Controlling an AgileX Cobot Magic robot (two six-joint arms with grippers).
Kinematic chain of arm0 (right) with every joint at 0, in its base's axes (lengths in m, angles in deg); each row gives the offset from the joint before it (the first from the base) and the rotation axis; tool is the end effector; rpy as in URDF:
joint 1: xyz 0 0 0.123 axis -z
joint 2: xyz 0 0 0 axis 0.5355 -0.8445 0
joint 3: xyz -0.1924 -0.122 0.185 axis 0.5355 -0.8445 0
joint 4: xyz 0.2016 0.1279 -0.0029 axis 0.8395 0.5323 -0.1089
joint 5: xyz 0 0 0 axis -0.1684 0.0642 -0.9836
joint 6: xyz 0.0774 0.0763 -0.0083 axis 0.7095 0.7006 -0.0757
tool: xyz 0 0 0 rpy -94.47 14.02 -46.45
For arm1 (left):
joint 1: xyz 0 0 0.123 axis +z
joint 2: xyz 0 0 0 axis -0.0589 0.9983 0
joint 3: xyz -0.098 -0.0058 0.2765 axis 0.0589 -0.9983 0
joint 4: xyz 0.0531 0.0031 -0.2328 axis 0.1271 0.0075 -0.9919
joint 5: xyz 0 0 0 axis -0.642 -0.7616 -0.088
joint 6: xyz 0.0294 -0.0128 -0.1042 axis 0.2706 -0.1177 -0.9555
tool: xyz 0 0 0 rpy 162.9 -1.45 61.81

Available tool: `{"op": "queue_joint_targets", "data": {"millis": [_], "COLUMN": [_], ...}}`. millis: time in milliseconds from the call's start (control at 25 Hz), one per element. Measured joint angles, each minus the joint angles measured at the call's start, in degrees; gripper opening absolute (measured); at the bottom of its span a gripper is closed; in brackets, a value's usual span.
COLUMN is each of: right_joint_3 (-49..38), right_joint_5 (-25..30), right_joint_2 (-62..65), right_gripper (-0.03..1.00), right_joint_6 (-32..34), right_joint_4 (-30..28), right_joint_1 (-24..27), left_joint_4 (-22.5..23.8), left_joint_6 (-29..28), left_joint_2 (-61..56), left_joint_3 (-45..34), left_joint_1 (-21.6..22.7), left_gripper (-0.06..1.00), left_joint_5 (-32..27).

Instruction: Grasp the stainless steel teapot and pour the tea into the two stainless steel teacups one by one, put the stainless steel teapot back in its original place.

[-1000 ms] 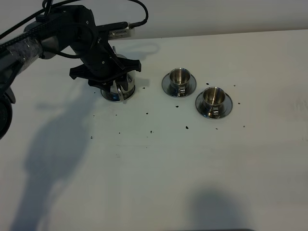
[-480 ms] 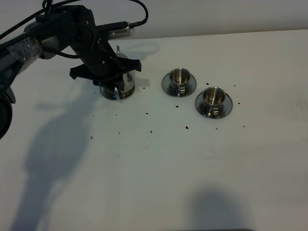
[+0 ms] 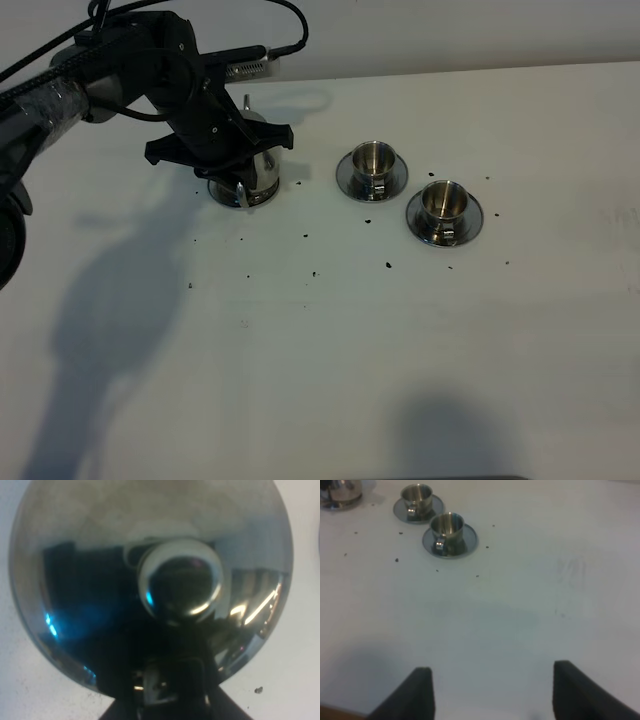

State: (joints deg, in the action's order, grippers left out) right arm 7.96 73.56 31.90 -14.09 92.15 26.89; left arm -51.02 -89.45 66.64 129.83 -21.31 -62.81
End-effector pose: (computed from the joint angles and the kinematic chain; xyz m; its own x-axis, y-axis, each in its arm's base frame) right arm -0.0120 0.0164 0.2612 -0.4355 -0.1178 -0.8924 -0.2693 0.9631 0.0042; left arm 0.4552 -0.1588 0.1627 -0.9580 0.0143 -0.2863 0.0692 0.9808 -0.1825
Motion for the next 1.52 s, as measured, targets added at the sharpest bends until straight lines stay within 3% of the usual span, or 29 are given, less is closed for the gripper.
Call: {"op": "queue_joint_targets", "data": {"millis": [960,1240,1520], "right_joint_3": [0.0,0.0,0.0], "right_joint_5": [0.0,0.0,0.0], "right_joint_2": [0.0,0.0,0.0], "right_gripper": [0.5,0.51,0.51], "right_joint_6": [0.0,0.0,0.0], "right_joint_4": [0.0,0.0,0.0], "right_joint_1": [0.0,0.0,0.0], "left_joint_4": [3.6,3.1,-0.8], "left_joint_6": [6.9,17.1,34.3], "left_joint_2": [-1.6,-2.5,-6.0], "left_joint_3": [0.0,0.0,0.0], "left_joint_1": [0.0,0.0,0.0], "left_gripper": [0.22,0.22,0.22], "left_joint_5": [-1.1,-1.0,-1.0]}}
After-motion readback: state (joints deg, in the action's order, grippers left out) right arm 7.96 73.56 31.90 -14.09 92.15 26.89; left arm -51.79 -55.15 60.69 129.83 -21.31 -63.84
